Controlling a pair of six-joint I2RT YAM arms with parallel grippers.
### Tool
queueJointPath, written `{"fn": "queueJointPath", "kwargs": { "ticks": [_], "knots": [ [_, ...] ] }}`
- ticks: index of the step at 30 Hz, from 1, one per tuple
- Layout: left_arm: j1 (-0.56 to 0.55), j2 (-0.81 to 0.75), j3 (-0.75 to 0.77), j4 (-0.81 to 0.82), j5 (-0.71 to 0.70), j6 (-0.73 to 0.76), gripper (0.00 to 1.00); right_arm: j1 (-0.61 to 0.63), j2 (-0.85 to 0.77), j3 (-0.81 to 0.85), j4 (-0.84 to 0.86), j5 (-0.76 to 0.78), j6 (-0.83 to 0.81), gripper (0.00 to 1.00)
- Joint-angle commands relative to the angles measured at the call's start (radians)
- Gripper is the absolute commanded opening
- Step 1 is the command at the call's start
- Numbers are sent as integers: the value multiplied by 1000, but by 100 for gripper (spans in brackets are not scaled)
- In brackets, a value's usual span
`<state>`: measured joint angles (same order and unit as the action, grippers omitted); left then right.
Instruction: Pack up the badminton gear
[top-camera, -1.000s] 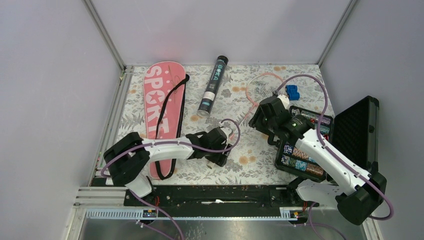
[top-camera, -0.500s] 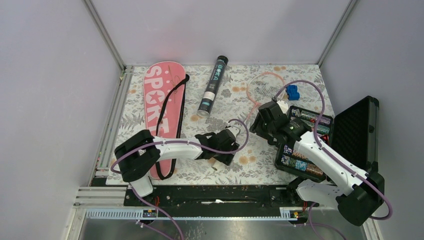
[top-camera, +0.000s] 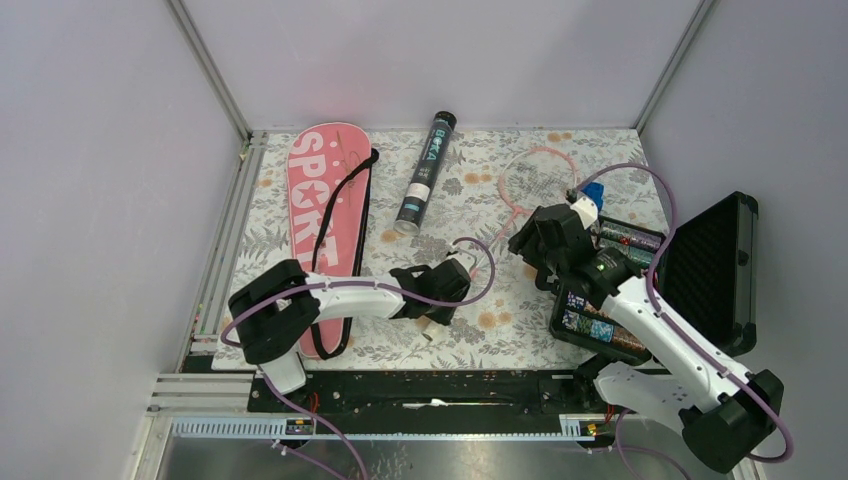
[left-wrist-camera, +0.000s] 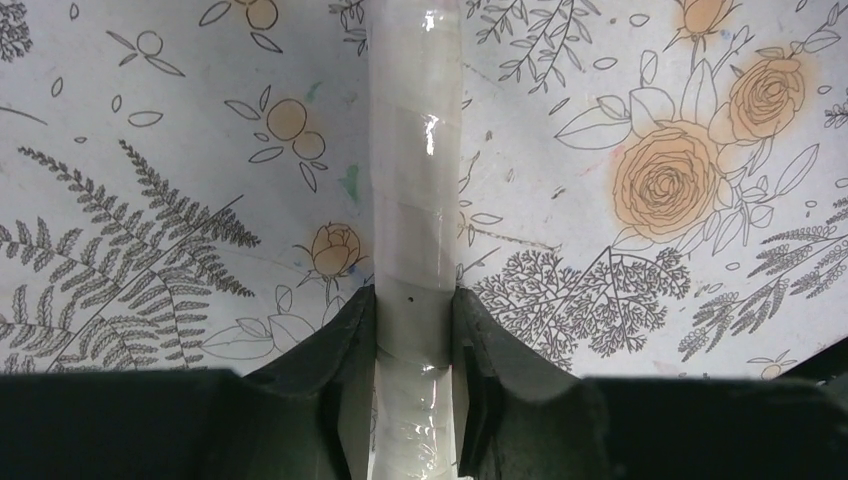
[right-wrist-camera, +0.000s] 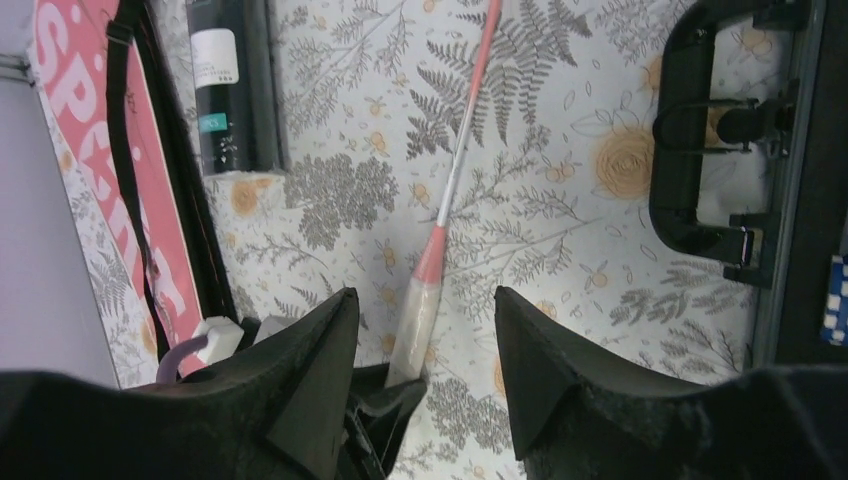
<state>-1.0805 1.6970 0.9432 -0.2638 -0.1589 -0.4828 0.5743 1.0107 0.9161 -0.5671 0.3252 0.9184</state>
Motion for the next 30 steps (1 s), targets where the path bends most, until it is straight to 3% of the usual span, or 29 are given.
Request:
{"fn": "queueJointPath", "kwargs": {
  "ticks": [1,7,12,25,28,30],
  "knots": [
    [2,-61,36,-38,-4,-45,0,-38,11,-73,185,-26,-10,60],
    [23,-126,55,-135,-30,-137,0,-105,143,-82,407,-244,-58,63],
    [65,-195,27,-97,53,-198,0,-148,249,-164,697,-383,-34,63],
    [68,-320,-53,35,151,-289,0,-177,558,-91,806,-476,138,60],
    [68,-336,-54,30,146,-294,0,-177,581,-98,839,-480,177,51],
    [67,-347,-55,25,134,-295,0,-177,593,-114,876,-482,203,39]
  ]
}}
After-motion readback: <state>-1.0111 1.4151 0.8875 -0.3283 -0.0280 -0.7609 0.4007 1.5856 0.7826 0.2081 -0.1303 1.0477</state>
